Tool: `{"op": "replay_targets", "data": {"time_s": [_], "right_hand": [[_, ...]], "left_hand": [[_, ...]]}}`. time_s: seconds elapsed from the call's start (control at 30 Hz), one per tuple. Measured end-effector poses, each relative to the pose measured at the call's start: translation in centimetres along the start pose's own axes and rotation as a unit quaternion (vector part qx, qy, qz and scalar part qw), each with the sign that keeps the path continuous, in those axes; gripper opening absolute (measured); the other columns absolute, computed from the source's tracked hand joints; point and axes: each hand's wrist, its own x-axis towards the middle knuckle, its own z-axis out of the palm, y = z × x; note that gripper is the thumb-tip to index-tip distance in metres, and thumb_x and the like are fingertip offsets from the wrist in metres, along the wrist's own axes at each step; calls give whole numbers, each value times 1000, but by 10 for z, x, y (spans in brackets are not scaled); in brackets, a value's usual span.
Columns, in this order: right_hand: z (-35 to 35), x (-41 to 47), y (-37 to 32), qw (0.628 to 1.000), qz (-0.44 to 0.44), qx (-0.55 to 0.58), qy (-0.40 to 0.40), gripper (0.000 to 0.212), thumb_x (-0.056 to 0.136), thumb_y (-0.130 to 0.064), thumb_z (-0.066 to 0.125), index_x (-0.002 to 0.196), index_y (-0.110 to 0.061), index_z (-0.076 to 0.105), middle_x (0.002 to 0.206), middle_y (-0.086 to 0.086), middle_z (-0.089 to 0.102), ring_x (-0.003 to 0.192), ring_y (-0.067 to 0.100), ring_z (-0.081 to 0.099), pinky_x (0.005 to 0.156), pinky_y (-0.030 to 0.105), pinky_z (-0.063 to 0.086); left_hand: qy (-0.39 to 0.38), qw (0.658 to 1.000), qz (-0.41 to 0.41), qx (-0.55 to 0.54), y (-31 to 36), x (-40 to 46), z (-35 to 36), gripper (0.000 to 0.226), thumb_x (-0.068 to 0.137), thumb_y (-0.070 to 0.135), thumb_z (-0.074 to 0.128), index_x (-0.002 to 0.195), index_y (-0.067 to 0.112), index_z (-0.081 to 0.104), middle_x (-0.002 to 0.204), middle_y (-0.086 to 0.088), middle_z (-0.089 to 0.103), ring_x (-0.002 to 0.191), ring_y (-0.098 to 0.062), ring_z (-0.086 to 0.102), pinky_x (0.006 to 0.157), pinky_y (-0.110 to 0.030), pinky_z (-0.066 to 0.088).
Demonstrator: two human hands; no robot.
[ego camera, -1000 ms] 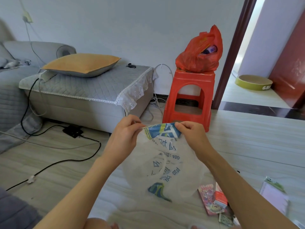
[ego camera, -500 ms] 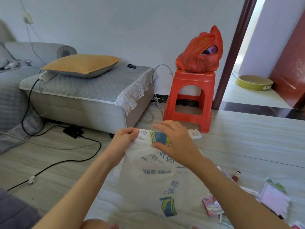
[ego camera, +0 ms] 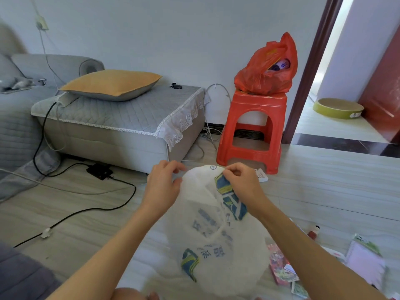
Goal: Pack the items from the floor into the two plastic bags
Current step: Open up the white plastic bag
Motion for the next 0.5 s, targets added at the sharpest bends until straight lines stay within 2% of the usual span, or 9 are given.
{"op": "replay_targets", "data": {"time_s": [0.07,0.13,0.2,0.27,0.37,0.5], "right_hand": [[1,-1,-4,1000,-4,-2,16,7,89,-11,54,86,-10,60,79,-1,59,68,5,52,59,15,41],[3,-2,-6,1000,-11,-7,28,7,87,-11,55,84,-10,61,75,-4,58,67,4,52,58,15,40],[5,-2,-7,999,-11,-8,44,7,84,-11,57,80,-11,62,72,-5,59,67,6,53,63,20,45],[5,-2,-10,998,-3,14,53,11,83,-11,59,72,-14,61,72,-3,60,71,12,56,73,32,49],[2,-4,-16,995,20,72,60,18,86,-12,58,69,-18,58,75,-2,61,77,14,59,79,35,52],[-5,-3,-18,990,48,118,53,18,89,-15,58,72,-20,58,86,5,66,88,23,65,84,42,55]], "left_hand": [[16,999,37,2,9,-3,3,22,81,1,54,93,17,63,87,3,51,87,-26,52,82,-45,46],[-29,999,36,15,28,-9,10,19,87,21,54,105,22,58,100,3,55,98,-22,52,86,-39,44],[-77,994,-6,71,40,-13,25,47,85,47,52,125,23,44,122,3,48,114,-20,45,95,-38,39],[-102,985,-34,134,40,-15,37,71,80,61,49,134,19,30,133,1,38,123,-20,39,100,-41,37],[-102,983,-47,144,33,-14,50,81,76,61,53,136,17,22,138,-1,33,125,-23,38,101,-47,35],[-19,994,-48,99,39,-7,52,74,80,54,56,134,13,27,140,-3,37,126,-22,41,101,-43,37]]}}
